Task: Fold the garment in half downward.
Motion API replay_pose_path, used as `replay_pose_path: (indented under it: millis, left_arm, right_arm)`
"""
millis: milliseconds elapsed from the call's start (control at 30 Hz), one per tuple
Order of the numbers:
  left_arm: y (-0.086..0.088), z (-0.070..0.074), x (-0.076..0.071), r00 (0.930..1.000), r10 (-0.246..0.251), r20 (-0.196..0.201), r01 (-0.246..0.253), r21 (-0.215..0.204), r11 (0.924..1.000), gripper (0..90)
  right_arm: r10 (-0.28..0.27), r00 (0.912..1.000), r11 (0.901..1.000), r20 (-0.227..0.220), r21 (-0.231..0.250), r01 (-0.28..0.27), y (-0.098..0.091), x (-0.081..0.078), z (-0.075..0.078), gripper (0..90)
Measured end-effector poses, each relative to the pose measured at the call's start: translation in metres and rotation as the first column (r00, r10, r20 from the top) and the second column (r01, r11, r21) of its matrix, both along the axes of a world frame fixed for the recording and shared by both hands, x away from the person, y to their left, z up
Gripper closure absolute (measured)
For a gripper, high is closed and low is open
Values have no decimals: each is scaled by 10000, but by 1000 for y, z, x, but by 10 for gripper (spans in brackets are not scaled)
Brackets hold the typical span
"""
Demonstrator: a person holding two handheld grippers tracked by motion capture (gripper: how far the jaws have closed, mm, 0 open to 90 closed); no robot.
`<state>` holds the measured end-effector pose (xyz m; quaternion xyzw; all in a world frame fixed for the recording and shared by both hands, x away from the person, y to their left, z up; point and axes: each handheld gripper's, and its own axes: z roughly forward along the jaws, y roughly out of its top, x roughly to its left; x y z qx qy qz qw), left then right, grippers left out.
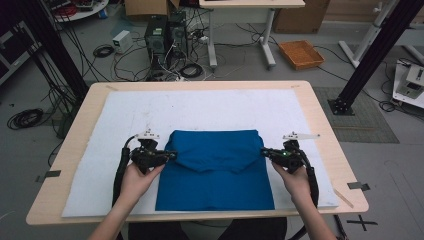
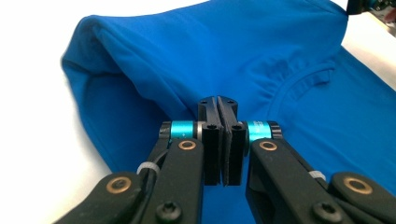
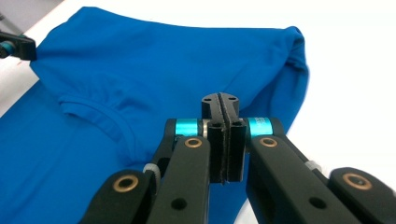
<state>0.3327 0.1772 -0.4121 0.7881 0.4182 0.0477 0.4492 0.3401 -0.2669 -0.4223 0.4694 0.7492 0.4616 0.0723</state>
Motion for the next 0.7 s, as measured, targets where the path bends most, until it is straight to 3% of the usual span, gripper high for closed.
replay_pose_path:
  millis: [133, 433, 633, 700]
  left_arm:
    - [3, 1, -21, 9995, -309, -94, 308, -86, 9995, 883]
    - [10, 2, -62, 9920, -1097, -625, 1039, -895, 9905, 883]
    - [12, -3, -82, 9879, -1328, -807, 1269, -746, 9891, 883]
    - [14, -5, -85, 9869, -1322, -925, 1243, -868, 9884, 883]
  right_arm:
    - [365, 9993, 9992, 48, 157, -366, -2, -24, 4, 900]
    - [989, 9947, 9950, 269, 136, -992, 0, -75, 13, 900]
    - [1155, 9929, 9933, 296, 62, -1157, -3, -97, 11, 900]
    - [1150, 9928, 9934, 325, -57, -1149, -4, -102, 9, 900]
